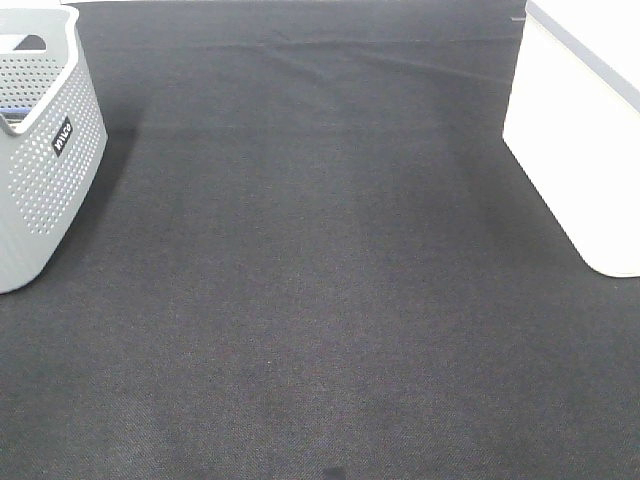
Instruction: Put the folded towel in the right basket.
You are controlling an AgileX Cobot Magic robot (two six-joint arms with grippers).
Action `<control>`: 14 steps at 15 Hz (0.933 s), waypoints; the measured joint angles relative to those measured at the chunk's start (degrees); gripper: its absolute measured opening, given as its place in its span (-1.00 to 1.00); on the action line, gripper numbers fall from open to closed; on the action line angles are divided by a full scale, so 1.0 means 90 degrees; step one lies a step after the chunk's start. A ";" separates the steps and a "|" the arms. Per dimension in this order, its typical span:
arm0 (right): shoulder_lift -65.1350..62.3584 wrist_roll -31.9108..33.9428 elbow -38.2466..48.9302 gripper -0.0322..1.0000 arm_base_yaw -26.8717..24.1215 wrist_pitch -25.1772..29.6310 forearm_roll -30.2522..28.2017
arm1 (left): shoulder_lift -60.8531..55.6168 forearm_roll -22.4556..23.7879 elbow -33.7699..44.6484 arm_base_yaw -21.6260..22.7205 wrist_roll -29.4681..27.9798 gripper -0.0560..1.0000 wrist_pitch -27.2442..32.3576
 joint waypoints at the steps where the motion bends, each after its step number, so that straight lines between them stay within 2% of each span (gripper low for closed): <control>1: 0.0000 0.0000 0.0000 0.68 0.0000 0.0000 0.0000 | 0.0000 0.0000 0.0000 0.0000 0.0000 0.95 0.0000; 14: 0.0000 0.0000 0.0000 0.68 0.0000 0.0000 0.0013 | 0.0000 0.0000 0.0000 0.0000 0.0000 0.95 0.0000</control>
